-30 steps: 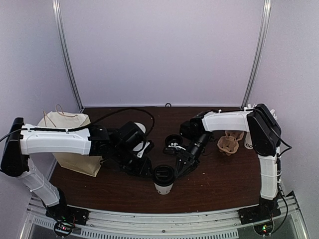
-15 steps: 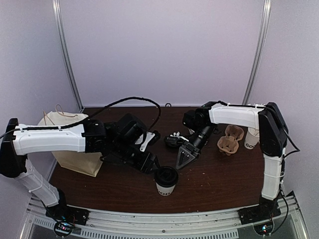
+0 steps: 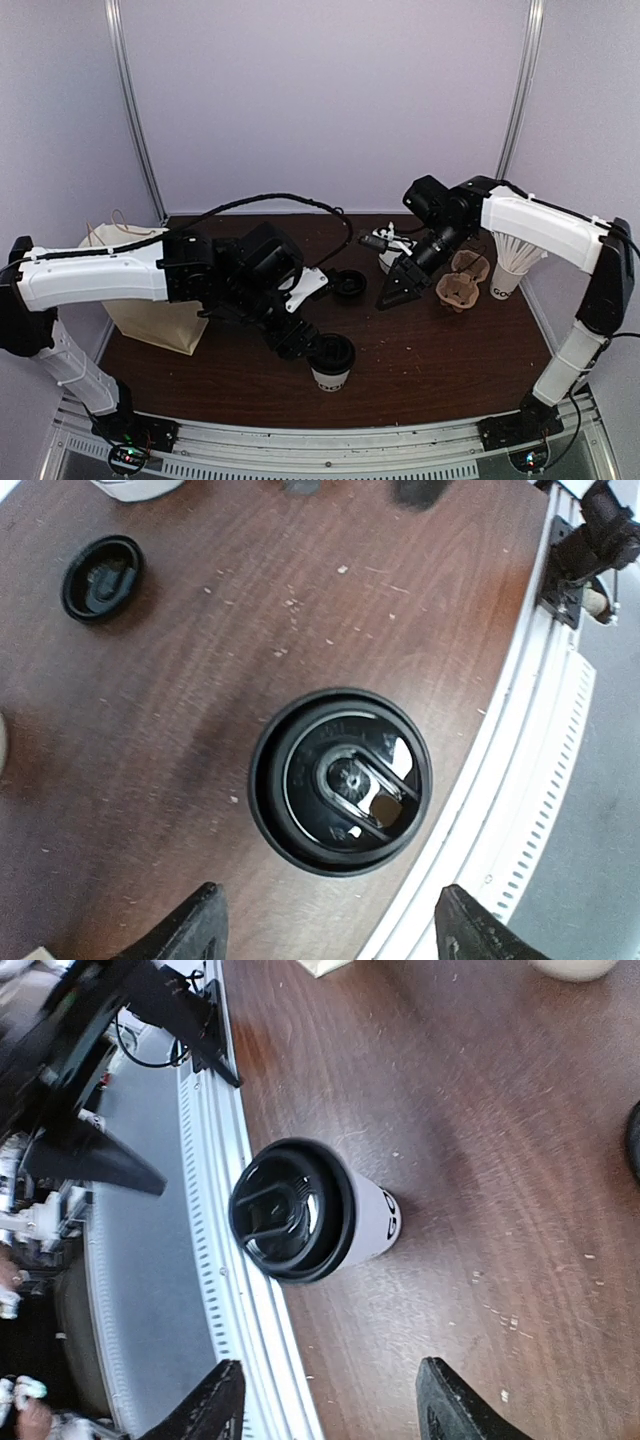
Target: Pack the takeout coffee
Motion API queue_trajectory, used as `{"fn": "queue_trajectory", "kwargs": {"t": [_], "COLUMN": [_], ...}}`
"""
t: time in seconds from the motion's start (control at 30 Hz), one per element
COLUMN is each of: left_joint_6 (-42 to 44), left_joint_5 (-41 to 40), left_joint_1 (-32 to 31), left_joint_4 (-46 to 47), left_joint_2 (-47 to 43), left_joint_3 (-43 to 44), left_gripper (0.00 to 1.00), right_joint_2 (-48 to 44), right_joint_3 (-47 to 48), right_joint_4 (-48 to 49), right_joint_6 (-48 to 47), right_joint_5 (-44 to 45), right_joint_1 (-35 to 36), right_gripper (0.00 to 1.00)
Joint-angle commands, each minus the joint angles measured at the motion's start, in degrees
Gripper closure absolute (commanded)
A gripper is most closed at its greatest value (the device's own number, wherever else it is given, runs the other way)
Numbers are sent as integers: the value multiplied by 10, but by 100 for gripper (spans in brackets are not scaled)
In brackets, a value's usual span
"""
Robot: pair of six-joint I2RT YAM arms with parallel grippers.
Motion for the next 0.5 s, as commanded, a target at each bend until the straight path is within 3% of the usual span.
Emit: {"fn": "queue_trajectory", "kwargs": {"t": [0.0, 0.07, 0.17, 0.37, 0.47], "left_joint_6": [9, -47, -122, -238, -277], "left_joint_5": [-63, -53, 1, 82, 120], "left_joint_1": [7, 26, 63, 83, 83], "left_joint_4": [-37, -33, 4, 119, 142], "left_joint_2": [34, 42, 29, -8, -3], "left_joint_3": [42, 43, 12, -87, -109], "left_gripper": [25, 27, 32, 40, 41], "right_joint_2": [-94, -112, -79, 4, 46], "right_joint_3": [-98, -142, -153, -150, -129], "right_joint_4": [134, 182, 157, 148, 139], "right_joint_6": [35, 69, 77, 91, 99], "right_joint_5": [86, 85, 32, -74, -114], "right_joint_1": [1, 1, 1, 2, 3], "right_gripper": [37, 35, 35, 50, 51]}}
